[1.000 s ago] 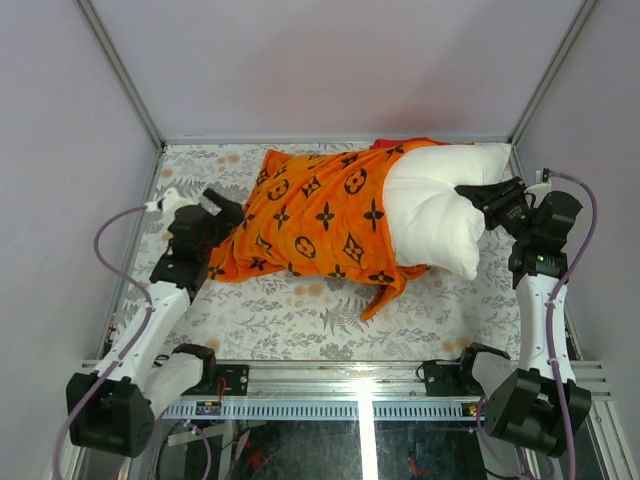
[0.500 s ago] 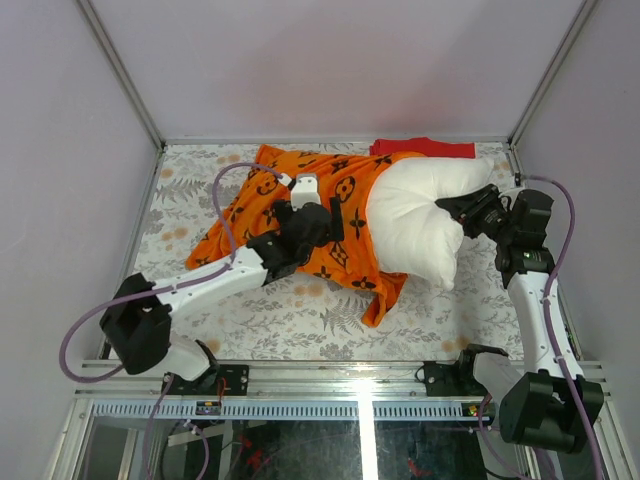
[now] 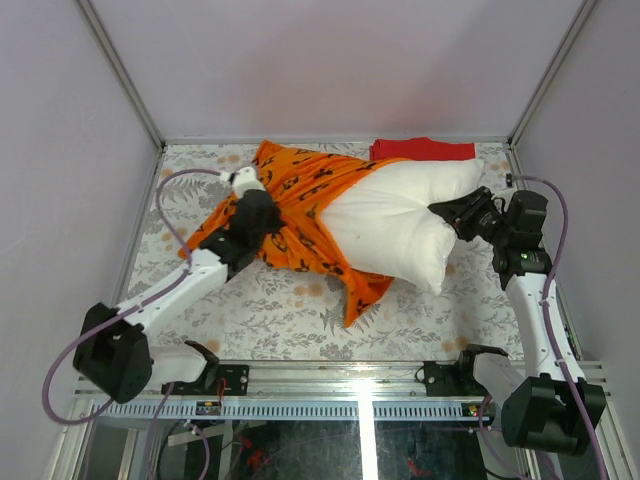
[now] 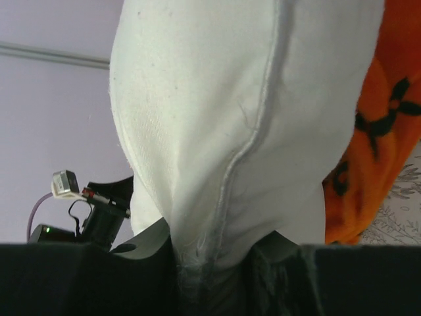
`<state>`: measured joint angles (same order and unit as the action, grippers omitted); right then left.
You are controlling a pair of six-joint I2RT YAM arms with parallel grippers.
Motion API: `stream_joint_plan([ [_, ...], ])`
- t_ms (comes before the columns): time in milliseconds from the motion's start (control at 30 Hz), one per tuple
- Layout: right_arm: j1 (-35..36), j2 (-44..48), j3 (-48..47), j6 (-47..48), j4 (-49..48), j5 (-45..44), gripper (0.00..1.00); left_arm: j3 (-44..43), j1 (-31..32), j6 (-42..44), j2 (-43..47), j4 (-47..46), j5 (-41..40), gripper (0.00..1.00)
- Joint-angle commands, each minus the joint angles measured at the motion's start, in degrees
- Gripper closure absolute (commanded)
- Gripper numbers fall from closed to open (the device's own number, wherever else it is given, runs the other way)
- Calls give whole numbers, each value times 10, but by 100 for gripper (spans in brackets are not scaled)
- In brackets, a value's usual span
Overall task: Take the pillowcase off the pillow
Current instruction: Remove the pillow from the pillowcase.
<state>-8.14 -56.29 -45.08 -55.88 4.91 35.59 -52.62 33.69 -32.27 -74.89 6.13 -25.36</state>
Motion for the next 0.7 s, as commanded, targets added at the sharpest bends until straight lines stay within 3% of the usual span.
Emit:
stream_joint_plan([
  [0,-3,10,-17,-1,-47,11,100,65,-131,-12,69,29,19,100],
  [100,-3,10,-17,1,-46,3,100,91,-199,-26,108,38,45,100],
  [200,-3,6,-14,-2,-52,3,100,103,-211,-27,136,38,54,97],
  [233,-3,5,-13,-1,-53,3,100,105,-211,-26,143,34,64,86],
  [267,-3,4,-12,0,-53,4,100,105,-211,-22,150,28,80,69],
  [333,-3,1,-10,2,-53,6,100,101,-210,-15,162,22,101,25],
  [400,-3,-1,-11,8,-49,7,100,91,-209,-15,176,31,107,8],
  [500,-2,-6,-16,24,-32,9,100,69,-206,-15,199,48,119,0],
  [667,13,-14,-17,41,-25,12,100,16,-171,-8,216,66,118,0],
])
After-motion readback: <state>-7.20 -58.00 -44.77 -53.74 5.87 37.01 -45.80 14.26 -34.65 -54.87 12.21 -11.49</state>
